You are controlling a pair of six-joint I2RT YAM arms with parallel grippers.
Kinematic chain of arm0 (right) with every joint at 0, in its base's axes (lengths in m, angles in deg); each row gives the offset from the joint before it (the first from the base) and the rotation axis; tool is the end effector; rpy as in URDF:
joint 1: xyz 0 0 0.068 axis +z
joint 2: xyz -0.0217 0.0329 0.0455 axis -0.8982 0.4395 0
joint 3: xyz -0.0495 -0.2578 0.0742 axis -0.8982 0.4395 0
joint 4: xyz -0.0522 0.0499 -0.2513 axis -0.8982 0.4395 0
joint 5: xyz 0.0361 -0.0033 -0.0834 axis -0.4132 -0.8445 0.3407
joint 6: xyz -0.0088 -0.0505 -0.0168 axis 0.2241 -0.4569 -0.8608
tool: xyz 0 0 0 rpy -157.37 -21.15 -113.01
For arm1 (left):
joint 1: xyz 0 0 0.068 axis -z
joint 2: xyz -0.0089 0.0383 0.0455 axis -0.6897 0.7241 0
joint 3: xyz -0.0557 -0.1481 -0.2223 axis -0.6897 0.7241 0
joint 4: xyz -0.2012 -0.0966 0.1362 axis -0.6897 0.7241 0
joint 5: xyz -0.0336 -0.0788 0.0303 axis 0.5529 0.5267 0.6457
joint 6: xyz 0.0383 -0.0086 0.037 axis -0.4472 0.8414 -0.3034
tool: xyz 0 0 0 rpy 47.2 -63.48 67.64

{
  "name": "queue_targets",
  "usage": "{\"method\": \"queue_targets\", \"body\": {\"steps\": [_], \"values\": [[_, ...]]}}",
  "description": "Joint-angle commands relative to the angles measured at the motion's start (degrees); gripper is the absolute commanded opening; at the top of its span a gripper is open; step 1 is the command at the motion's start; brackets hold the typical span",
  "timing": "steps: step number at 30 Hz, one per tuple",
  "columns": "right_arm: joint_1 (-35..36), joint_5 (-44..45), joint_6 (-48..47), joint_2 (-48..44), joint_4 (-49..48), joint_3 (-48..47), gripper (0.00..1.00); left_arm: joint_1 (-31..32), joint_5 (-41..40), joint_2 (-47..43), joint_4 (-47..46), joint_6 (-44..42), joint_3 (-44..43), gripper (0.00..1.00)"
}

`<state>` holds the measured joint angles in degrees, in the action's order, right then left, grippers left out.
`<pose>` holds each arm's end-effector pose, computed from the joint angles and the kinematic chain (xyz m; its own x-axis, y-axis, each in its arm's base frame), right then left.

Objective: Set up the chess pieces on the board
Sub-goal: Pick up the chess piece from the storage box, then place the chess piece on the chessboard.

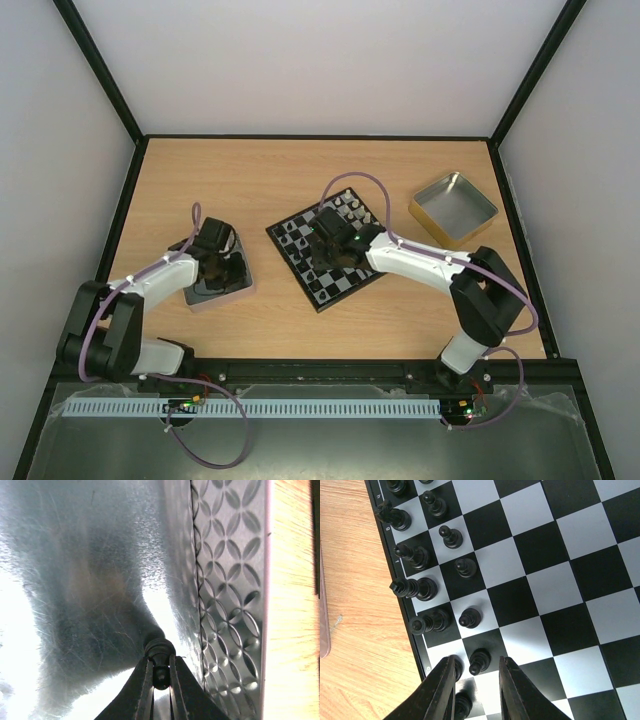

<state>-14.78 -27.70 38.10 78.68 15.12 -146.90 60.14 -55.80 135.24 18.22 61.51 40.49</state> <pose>0.2234 0.2622 0.2119 -0.8954 -0.1612 -0.4150 -0.3248 0.8739 0.3615 0.2231 -0.0731 0.1540 -0.9125 -0.3062 -0.2711 -0.1874 0.9024 -0.3880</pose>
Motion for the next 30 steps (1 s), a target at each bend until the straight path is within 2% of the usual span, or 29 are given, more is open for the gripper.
{"method": "queue_targets", "body": {"steps": [1, 5, 9, 15, 24, 30], "values": [[0.2, 1.5, 0.6, -2.9, -1.3, 1.3, 0.24, 0.8, -5.4, -1.5, 3.0, 0.1, -2.6, 0.02], [0.1, 3.2, 1.0, -4.8, -2.1, 2.2, 0.24, 1.5, -7.6, -4.4, 5.9, -0.4, -5.5, 0.02], [-0.2, 9.3, 4.5, -8.7, -3.9, 4.6, 0.24, 3.7, -8.0, -6.7, 8.4, -1.0, -9.4, 0.02], [-2.5, 20.9, 11.3, -19.4, -6.2, 11.2, 0.24, 12.2, -7.6, -6.7, 9.5, -0.1, -16.7, 0.02], [-4.5, 32.6, 19.7, -35.4, -5.3, 20.1, 0.28, 30.4, -9.3, 7.2, 11.3, -0.8, -30.2, 0.02], [-4.6, 33.1, 21.5, -39.6, -4.6, 23.1, 0.30, 37.1, -10.9, 17.9, 16.0, -1.7, -37.5, 0.02]]}}
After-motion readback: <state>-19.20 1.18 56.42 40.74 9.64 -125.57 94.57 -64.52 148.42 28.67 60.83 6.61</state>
